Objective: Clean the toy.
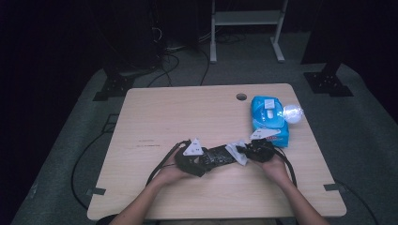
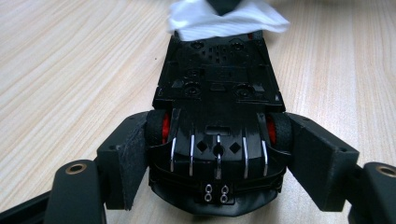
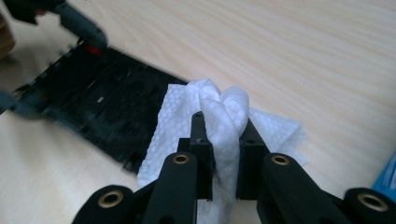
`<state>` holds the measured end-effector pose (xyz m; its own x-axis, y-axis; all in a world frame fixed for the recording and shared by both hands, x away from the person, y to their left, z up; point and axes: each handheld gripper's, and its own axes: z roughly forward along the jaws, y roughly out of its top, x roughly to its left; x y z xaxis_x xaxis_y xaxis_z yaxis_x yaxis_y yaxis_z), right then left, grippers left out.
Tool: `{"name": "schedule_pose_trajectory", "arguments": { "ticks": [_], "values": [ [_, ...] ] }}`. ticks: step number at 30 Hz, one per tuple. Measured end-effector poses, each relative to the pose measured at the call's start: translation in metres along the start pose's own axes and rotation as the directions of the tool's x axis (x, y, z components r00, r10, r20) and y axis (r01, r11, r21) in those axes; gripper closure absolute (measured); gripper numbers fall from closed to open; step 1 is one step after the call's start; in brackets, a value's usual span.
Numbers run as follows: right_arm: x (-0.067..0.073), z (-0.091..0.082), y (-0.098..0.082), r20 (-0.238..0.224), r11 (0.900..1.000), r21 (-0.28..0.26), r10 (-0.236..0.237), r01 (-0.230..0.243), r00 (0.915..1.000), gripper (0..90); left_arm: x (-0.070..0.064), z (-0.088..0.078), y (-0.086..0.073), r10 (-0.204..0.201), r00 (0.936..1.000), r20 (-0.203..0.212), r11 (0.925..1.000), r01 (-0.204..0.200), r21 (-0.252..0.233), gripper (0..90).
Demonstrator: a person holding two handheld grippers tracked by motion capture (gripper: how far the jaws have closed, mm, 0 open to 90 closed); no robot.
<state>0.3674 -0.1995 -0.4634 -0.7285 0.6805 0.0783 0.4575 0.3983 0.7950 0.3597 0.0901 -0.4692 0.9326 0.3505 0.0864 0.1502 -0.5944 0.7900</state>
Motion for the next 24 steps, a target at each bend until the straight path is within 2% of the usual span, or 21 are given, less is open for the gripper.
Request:
{"name": "schedule_pose_trajectory", "arguments": {
  "ticks": [7, 11, 14, 20, 24],
  "values": [
    [0.002, -0.007, -0.003, -0.004, 1.000, 0.023, -0.015, 0.015, 0.9999, 80.2, 0.000, 0.000, 0.000, 0.004, 1.0000, 0.005, 1.0000, -0.004, 0.004, 25.9],
    [-0.001, 0.003, 0.005, -0.001, 1.000, 0.013, 0.002, -0.002, 1.0000, 80.1, 0.000, 0.000, 0.000, 0.009, 0.9999, 0.007, 1.0000, -0.009, -0.003, 26.0],
    [0.001, 0.012, 0.013, -0.014, 1.000, 0.006, 0.005, -0.005, 0.9999, 80.2, 0.000, 0.000, 0.000, 0.012, 0.9999, 0.007, 0.9999, -0.012, -0.004, 25.9],
    [0.020, 0.034, 0.033, -0.060, 1.000, -0.014, -0.017, 0.016, 0.9981, 80.2, 0.000, 0.000, 0.000, 0.018, 0.9998, 0.010, 0.9998, -0.018, 0.003, 26.0],
    [0.037, 0.045, 0.043, -0.128, 0.999, -0.024, -0.028, 0.026, 0.9914, 80.2, 0.001, 0.000, 0.000, 0.019, 0.9998, 0.009, 0.9998, -0.019, 0.009, 25.9]
  ]
}}
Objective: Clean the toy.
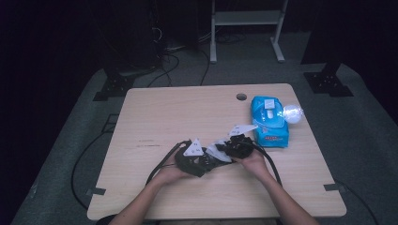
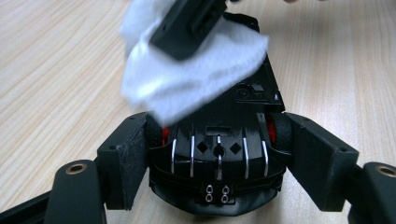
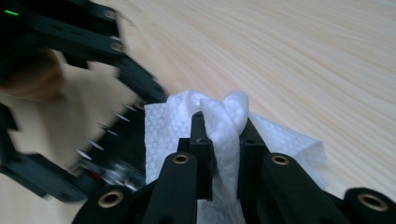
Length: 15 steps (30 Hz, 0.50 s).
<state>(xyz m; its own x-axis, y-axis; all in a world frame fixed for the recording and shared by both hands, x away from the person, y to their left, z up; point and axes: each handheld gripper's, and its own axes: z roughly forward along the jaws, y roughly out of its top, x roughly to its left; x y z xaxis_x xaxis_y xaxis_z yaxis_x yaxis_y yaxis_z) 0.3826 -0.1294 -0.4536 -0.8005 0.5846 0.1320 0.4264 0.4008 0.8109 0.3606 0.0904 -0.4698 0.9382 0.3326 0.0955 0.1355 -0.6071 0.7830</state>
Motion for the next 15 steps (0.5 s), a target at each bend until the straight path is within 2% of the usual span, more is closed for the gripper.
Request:
{"name": "schedule_pose_trajectory", "arguments": {
  "ticks": [2, 4, 7, 9, 11, 13, 15],
  "values": [
    [0.009, 0.005, 0.002, -0.061, 1.000, -0.005, -0.020, 0.020, 0.9979, 80.0, 0.000, 0.000, -0.001, -0.003, 1.0000, 0.002, 1.0000, 0.003, 0.008, 25.9],
    [0.016, 0.008, 0.003, -0.097, 0.999, -0.001, -0.037, 0.037, 0.9946, 80.1, 0.001, 0.001, -0.002, -0.006, 1.0000, -0.001, 0.9999, 0.006, 0.011, 25.9],
    [0.024, 0.012, 0.002, -0.169, 1.000, 0.002, -0.015, 0.015, 0.9856, 80.1, 0.001, 0.002, -0.001, -0.008, 1.0000, -0.005, 0.9999, 0.008, 0.006, 25.9],
    [0.032, 0.016, 0.003, -0.207, 0.999, 0.017, -0.043, 0.047, 0.9775, 80.1, 0.001, 0.003, 0.000, -0.005, 1.0000, -0.005, 0.9999, 0.005, 0.012, 25.9],
    [0.038, 0.017, 0.004, -0.207, 0.995, 0.045, -0.082, 0.094, 0.9749, 80.1, 0.000, 0.003, -0.001, -0.001, 1.0000, -0.006, 0.9999, 0.001, 0.014, 25.9],
    [0.037, 0.014, 0.004, -0.217, 0.994, 0.054, -0.084, 0.098, 0.9725, 80.1, 0.000, 0.002, -0.001, 0.004, 1.0000, -0.007, 0.9999, -0.004, 0.016, 25.9],
    [0.033, 0.008, 0.002, -0.194, 0.993, 0.057, -0.094, 0.106, 0.9766, 80.1, 0.001, 0.002, -0.001, 0.002, 1.0000, -0.004, 0.9999, -0.002, 0.014, 26.0]
  ]
}}
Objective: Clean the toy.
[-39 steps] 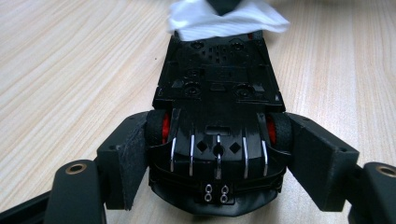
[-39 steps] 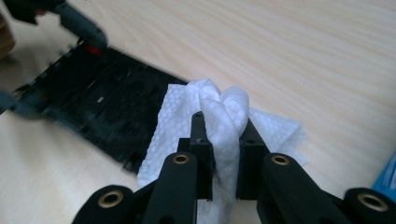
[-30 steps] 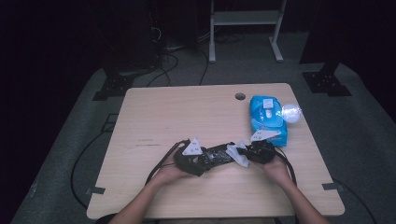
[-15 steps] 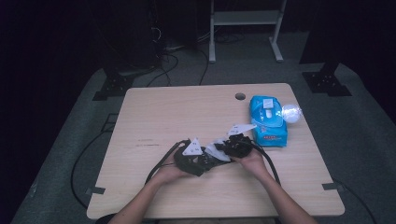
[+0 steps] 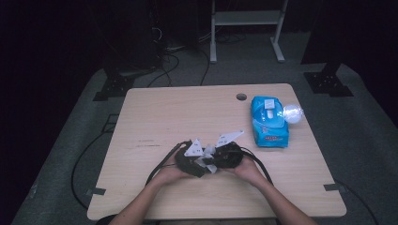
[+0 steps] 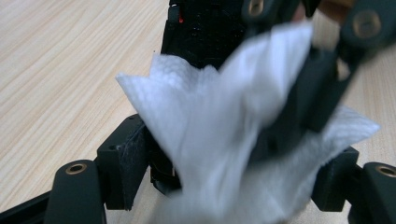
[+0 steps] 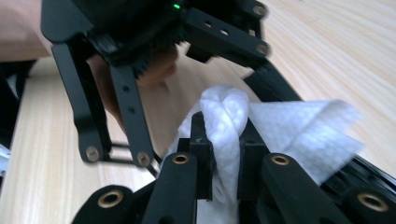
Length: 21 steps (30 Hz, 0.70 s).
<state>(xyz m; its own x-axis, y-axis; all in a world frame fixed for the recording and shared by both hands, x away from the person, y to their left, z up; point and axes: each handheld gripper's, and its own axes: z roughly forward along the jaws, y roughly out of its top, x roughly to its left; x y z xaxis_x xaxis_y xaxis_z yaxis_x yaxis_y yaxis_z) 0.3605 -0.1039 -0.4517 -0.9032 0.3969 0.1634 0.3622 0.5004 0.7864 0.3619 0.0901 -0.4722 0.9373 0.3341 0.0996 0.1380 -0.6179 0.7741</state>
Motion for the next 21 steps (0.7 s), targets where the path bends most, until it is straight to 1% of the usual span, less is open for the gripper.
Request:
{"name": "schedule_pose_trajectory", "arguments": {
  "ticks": [2, 4, 5, 7, 8, 10, 13, 14, 16, 18, 19, 20, 21],
  "values": [
    [-0.004, -0.010, -0.005, 0.036, 1.000, 0.003, 0.010, -0.011, 0.9993, 80.1, 0.001, 0.000, -0.001, -0.003, 1.0000, 0.003, 1.0000, 0.003, 0.000, 25.9],
    [-0.012, -0.021, -0.011, 0.087, 1.000, 0.010, 0.015, -0.016, 0.9961, 80.1, 0.001, 0.000, -0.001, -0.004, 1.0000, 0.004, 1.0000, 0.004, 0.001, 25.9],
    [-0.016, -0.027, -0.014, 0.110, 1.000, 0.010, 0.027, -0.028, 0.9935, 80.1, 0.001, 0.000, -0.001, -0.004, 1.0000, 0.004, 1.0000, 0.004, 0.001, 25.9],
    [-0.023, -0.037, -0.020, 0.135, 0.997, 0.000, 0.075, -0.075, 0.9880, 80.1, 0.001, 0.000, -0.001, -0.014, 0.9999, 0.006, 0.9999, 0.014, -0.004, 25.9],
    [-0.024, -0.041, -0.023, 0.145, 0.997, 0.000, 0.078, -0.079, 0.9864, 80.1, 0.002, 0.000, -0.001, -0.018, 0.9998, 0.010, 0.9998, 0.018, -0.003, 25.9],
    [-0.024, -0.046, -0.027, 0.146, 0.997, 0.000, 0.082, -0.083, 0.9858, 80.1, 0.003, 0.000, -0.001, -0.035, 0.9992, 0.018, 0.9993, 0.035, -0.010, 25.8],
    [-0.022, -0.046, -0.032, 0.152, 0.997, 0.001, 0.079, -0.080, 0.9852, 80.1, 0.006, -0.001, 0.000, -0.062, 0.9974, 0.038, 0.9979, 0.062, -0.017, 24.6],
    [-0.022, -0.046, -0.033, 0.154, 0.997, -0.001, 0.070, -0.071, 0.9855, 80.1, 0.007, -0.002, 0.000, -0.069, 0.9967, 0.044, 0.9974, 0.070, -0.017, 24.3],
    [-0.023, -0.046, -0.035, 0.152, 0.998, 0.000, 0.068, -0.068, 0.9860, 80.2, 0.010, -0.002, -0.001, -0.099, 0.9930, 0.066, 0.9949, 0.100, -0.013, 21.6],
    [-0.022, -0.046, -0.036, 0.146, 0.998, -0.003, 0.065, -0.065, 0.9871, 80.2, 0.013, -0.002, -0.003, -0.133, 0.9867, 0.093, 0.9910, 0.134, -0.001, 19.6],
    [-0.022, -0.046, -0.037, 0.148, 0.998, -0.001, 0.056, -0.056, 0.9873, 80.1, 0.014, -0.002, -0.003, -0.143, 0.9846, 0.101, 0.9896, 0.144, 0.000, 19.0],
    [-0.021, -0.046, -0.037, 0.152, 0.999, 0.004, 0.047, -0.048, 0.9873, 80.1, 0.015, -0.002, -0.004, -0.162, 0.9804, 0.112, 0.9866, 0.163, -0.005, 18.6],
    [-0.020, -0.046, -0.036, 0.151, 0.999, 0.006, 0.043, -0.045, 0.9876, 80.1, 0.017, -0.002, -0.004, -0.192, 0.9726, 0.131, 0.9807, 0.195, -0.010, 17.8]
  ]
}}
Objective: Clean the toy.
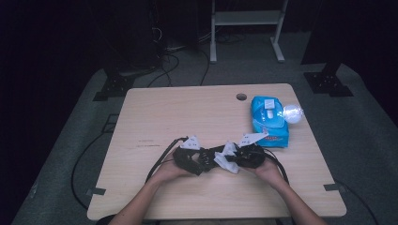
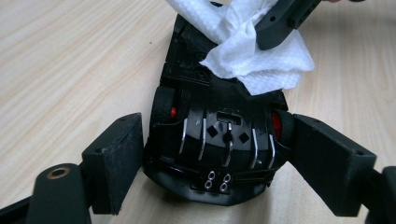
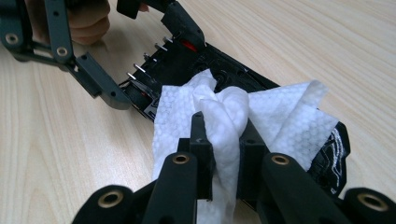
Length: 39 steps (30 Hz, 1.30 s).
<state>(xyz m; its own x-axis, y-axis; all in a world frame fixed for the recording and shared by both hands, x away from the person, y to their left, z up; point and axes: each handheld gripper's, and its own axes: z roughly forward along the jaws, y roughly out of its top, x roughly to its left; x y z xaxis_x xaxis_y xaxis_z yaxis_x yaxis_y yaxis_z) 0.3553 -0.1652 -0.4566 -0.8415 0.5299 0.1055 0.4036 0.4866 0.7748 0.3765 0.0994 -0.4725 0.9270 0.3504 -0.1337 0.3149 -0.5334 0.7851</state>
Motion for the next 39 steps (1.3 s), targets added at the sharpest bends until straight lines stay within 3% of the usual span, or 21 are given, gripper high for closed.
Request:
{"name": "schedule_pose_trajectory", "arguments": {
  "ticks": [3, 9, 14, 16, 17, 20, 26, 29, 33, 36, 39],
  "values": [
    [0.001, 0.000, -0.001, -0.011, 1.000, 0.000, -0.013, 0.013, 0.9999, 80.1, 0.007, -0.001, 0.000, -0.078, 0.9958, 0.047, 0.9970, 0.078, -0.003, 16.5],
    [0.002, -0.001, -0.003, -0.012, 1.000, -0.005, -0.024, 0.024, 0.9996, 80.2, 0.019, -0.002, -0.004, -0.182, 0.9806, 0.073, 0.9832, 0.182, 0.004, 14.6],
    [0.002, -0.001, -0.004, -0.021, 1.000, -0.005, -0.024, 0.024, 0.9995, 80.3, 0.025, 0.000, -0.005, -0.266, 0.9559, 0.123, 0.9638, 0.266, 0.018, 15.7],
    [0.003, -0.001, -0.005, -0.019, 1.000, -0.009, -0.022, 0.022, 0.9996, 80.3, 0.026, 0.001, -0.006, -0.291, 0.9440, 0.156, 0.9565, 0.291, 0.024, 21.6],
    [0.003, -0.001, -0.005, -0.019, 1.000, -0.011, -0.022, 0.022, 0.9996, 80.3, 0.026, 0.001, -0.006, -0.296, 0.9418, 0.160, 0.9550, 0.295, 0.025, 23.6],
    [0.003, -0.001, -0.006, -0.015, 1.000, -0.020, -0.023, 0.022, 0.9996, 80.3, 0.025, 0.000, -0.006, -0.293, 0.9431, 0.157, 0.9559, 0.292, 0.033, 25.7],
    [0.005, -0.002, -0.008, -0.004, 0.999, -0.026, -0.029, 0.029, 0.9996, 80.3, 0.020, -0.002, -0.003, -0.252, 0.9589, 0.130, 0.9677, 0.249, 0.043, 28.3],
    [0.004, -0.005, -0.009, -0.005, 0.999, -0.033, -0.021, 0.020, 0.9998, 80.2, 0.013, -0.002, 0.001, -0.179, 0.9793, 0.094, 0.9837, 0.177, 0.033, 28.3],
    [-0.002, -0.015, -0.010, 0.020, 0.998, -0.059, 0.004, -0.003, 0.9998, 80.2, -0.001, -0.002, 0.007, -0.059, 0.9980, 0.023, 0.9980, 0.058, 0.025, 28.3],
    [-0.008, -0.023, -0.012, 0.045, 0.998, -0.067, 0.012, -0.009, 0.9989, 80.0, -0.013, -0.003, 0.010, 0.053, 0.9980, -0.034, 0.9983, -0.052, 0.025, 28.3],
    [-0.015, -0.034, -0.013, 0.071, 0.997, -0.080, 0.026, -0.020, 0.9971, 79.6, -0.023, -0.003, 0.010, 0.146, 0.9858, -0.084, 0.9892, -0.144, 0.026, 28.3]
  ]
}}
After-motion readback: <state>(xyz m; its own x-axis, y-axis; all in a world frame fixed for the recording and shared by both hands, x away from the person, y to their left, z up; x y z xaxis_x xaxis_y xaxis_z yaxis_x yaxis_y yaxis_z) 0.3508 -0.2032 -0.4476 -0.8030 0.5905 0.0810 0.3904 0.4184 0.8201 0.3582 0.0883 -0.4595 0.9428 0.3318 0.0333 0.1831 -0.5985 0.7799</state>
